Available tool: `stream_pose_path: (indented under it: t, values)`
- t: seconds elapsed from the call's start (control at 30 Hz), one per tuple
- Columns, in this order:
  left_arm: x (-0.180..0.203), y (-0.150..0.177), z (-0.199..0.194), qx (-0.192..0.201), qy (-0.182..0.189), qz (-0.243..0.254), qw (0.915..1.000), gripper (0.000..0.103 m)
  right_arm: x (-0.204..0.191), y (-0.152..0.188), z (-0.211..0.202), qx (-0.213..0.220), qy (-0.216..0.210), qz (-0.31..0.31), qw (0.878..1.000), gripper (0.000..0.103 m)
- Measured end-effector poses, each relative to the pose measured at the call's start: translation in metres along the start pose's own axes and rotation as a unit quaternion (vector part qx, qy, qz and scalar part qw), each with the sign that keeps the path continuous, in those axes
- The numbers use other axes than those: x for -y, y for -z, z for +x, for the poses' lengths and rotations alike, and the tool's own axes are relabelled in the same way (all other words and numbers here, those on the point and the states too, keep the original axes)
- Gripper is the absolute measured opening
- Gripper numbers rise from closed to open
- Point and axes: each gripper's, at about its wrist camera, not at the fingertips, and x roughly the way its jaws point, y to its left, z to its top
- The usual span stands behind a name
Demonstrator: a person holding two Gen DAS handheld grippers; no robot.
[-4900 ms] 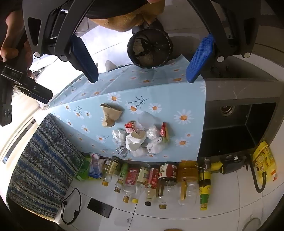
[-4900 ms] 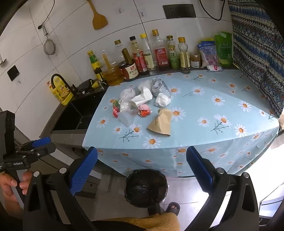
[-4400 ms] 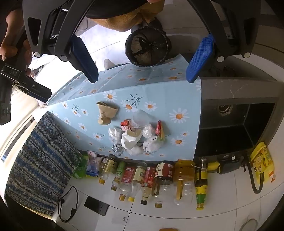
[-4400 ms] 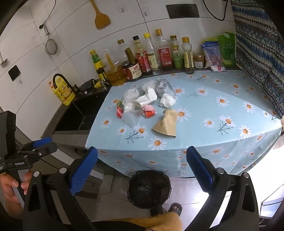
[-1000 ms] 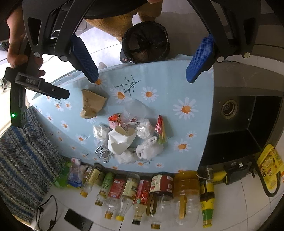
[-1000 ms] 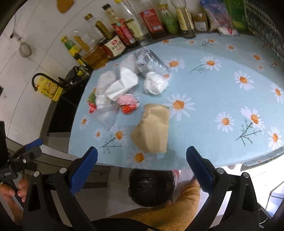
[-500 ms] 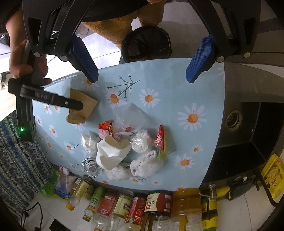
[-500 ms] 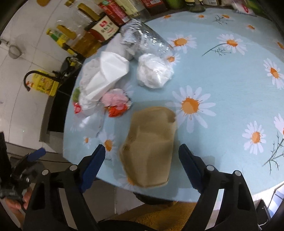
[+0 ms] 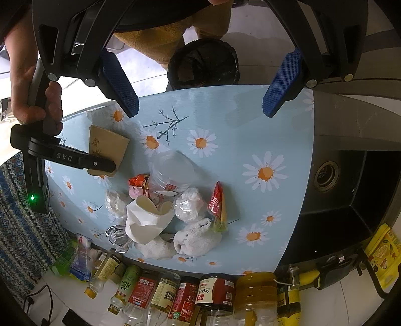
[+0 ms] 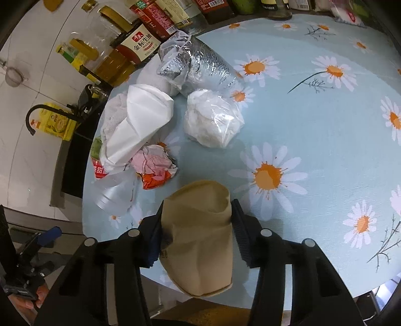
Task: Collect trash
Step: 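Reach the right tool to the brown paper bag and grasp it, then grasp the clear plastic cup with the left tool while the right tool holds the paper bag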
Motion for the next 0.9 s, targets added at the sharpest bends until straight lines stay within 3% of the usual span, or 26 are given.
stream_pose_path:
  t: [0.37, 0.53, 0.67, 0.77, 0.9]
  values:
    - [0.011, -0.01, 0.0, 0.004, 0.004, 0.035, 0.9994, 0.096, -0.005, 0.017, -0.05, 0.049, -0.022, -0.013, 0.998, 0.049]
    - [0.021, -0.027, 0.006, 0.012, 0.036, 0.045, 0.9983, 0.096, -0.004, 0.031, -0.084, 0.083, -0.02, -0.006, 0.996, 0.049]
    - [0.032, -0.037, 0.02, 0.018, 0.058, 0.064, 0.9961, 0.096, -0.004, 0.039, -0.104, 0.106, -0.021, 0.003, 0.994, 0.049]
    - [0.038, -0.042, 0.041, 0.016, 0.04, 0.085, 0.9955, 0.095, -0.001, 0.045, -0.115, 0.114, -0.018, 0.008, 0.993, 0.049]
    - [0.035, -0.048, 0.064, 0.002, 0.057, 0.075, 0.9956, 0.095, 0.001, 0.052, -0.127, 0.119, 0.0, 0.01, 0.993, 0.049]
